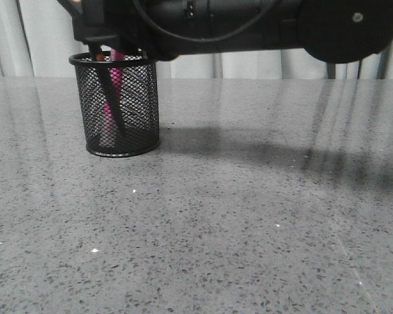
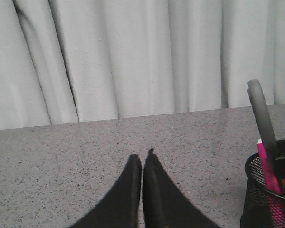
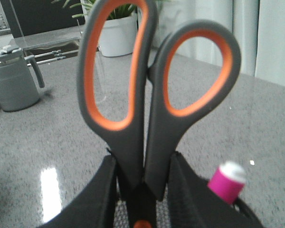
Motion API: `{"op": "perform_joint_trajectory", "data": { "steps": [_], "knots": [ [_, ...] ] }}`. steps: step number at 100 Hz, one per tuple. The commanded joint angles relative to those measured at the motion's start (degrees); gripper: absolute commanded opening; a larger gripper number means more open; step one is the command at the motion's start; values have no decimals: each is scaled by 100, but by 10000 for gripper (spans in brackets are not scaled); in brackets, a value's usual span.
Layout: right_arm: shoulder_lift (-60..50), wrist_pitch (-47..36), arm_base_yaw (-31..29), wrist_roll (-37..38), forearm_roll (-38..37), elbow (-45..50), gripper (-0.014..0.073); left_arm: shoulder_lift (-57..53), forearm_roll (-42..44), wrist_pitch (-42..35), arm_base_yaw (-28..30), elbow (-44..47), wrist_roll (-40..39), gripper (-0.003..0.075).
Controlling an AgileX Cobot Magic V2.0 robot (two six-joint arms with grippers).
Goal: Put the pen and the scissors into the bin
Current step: 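Lower the scissors blades into the mesh cup with the right gripper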
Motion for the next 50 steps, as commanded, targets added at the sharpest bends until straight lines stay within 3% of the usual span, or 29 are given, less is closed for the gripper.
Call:
{"op": "perform_joint_trajectory", "data": {
  "steps": [1,50],
  "knots": [
    [-276,-522,-39,-63,115,-71,-59,-2,21,106,-6,-157,-41,-21],
    [-276,-504,-156,-72,115,-23,-53,-2,25,106,-6,-157,-41,-22]
  ]
}}
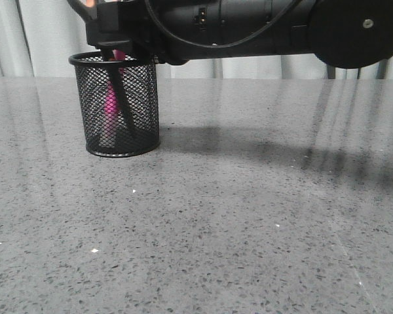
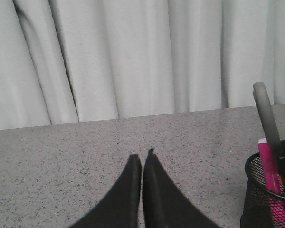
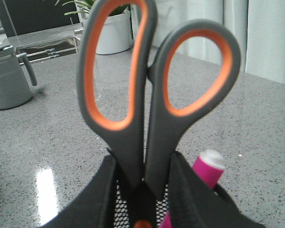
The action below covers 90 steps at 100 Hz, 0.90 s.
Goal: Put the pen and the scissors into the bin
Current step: 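Lower the scissors blades into the mesh cup with the right gripper, then open the right gripper and withdraw it from the cup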
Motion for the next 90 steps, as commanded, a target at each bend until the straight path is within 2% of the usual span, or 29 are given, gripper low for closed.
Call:
{"op": "perform_joint_trajectory", "data": {
  "steps": [1,37,46,76,90],
  "knots": [
    [-276,-437,-25,-29,115,-121,-51,-2,25,106,-6,-157,-41,-22],
    [-276,-437,-25,-29,115,-121,215,-2,25,106,-6,-157,-41,-22],
    [-276,-464,-25,-29,115,-121,241,-2,25,106,-6,-157,-41,-22],
    [-276,-594,-25,-29,115,-121,244,-2,25,106,-6,-157,-41,-21],
    [-276,-622,-25,-29,115,-121,330,-2,25,106,-6,-157,-41,-22]
  ]
}}
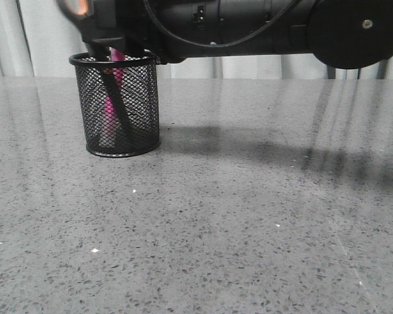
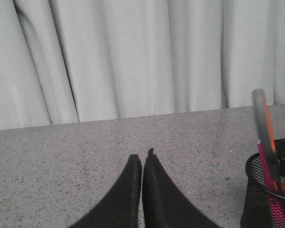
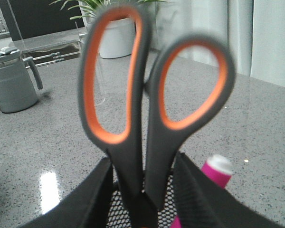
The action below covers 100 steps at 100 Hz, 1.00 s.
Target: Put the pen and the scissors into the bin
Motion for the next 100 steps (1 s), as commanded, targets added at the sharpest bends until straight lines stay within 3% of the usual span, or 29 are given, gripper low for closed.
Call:
{"op": "perform_joint_trajectory", "data": {
  "steps": [1,9,39,51,62,73,100],
  "knots": [
    [-276,-486,-25,-29,115,-121,340,-2,25,106,-6,-157,-41,-22],
    [-276,-486,-25,-29,115,-121,372,-2,25,106,-6,-157,-41,-22],
    [-493,-857,-142,-29,115,-121,356,-2,25,106,-6,-157,-41,-22],
    [-781,-855,-303,-29,115,-121,261,-2,25,81,-6,-157,-41,-22],
    [-1172,-750,-498,-29,115,-112,98,-2,25,31,-6,-157,-41,-22],
    [-1645,-233,-659,-29,115,-112,-78,-2,25,20,-6,-157,-41,-22],
    [-2952,2419,-821,-423,102,45,-66,-2,25,-552,-6,-157,-41,-22]
  ]
}}
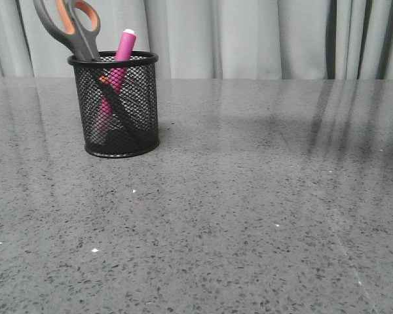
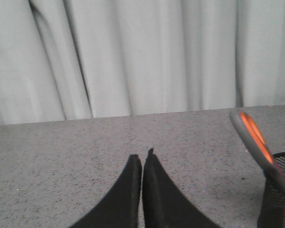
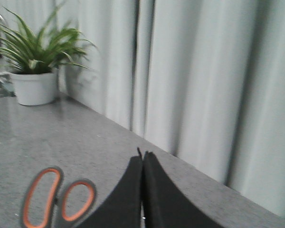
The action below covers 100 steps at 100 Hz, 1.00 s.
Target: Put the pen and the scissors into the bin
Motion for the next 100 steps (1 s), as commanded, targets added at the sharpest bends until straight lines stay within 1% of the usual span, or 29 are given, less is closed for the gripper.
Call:
{"op": "perform_joint_trajectory", "data": {
  "steps": [1,7,20,33,51,64,71,81,92,100],
  "knots": [
    [-643,495,-76,-323,115,-24,-66,-2,25,-201,-6,-157,-41,-22],
    [-933,633,-143,-486,105,168,-66,-2,25,-233,-6,-157,-41,-22],
    [-1681,636,-430,-499,105,739,-66,-28,25,-72,-6,-157,-41,-22],
    [-2512,592,-850,-499,105,1581,-66,-224,25,31,-6,-143,-41,-22],
    [-3957,462,-1608,-611,105,2940,-66,-877,-36,-94,-6,237,-41,-22],
    [-5108,487,-2006,-611,201,3841,-66,-1583,-361,-374,-6,734,-41,-22],
    [-5668,487,-2105,-611,592,4302,-66,-1978,-603,-687,-6,991,-41,-22],
    [-6331,633,-2132,-611,1194,4876,-66,-2516,-718,-1048,-6,1309,-41,-22],
    [-6865,843,-2132,-611,1338,5245,-66,-2996,-728,-1101,-6,1427,-41,-22],
    [-7088,975,-2132,-611,1338,5376,-66,-3114,-728,-1101,-6,1427,-41,-22]
  ]
}}
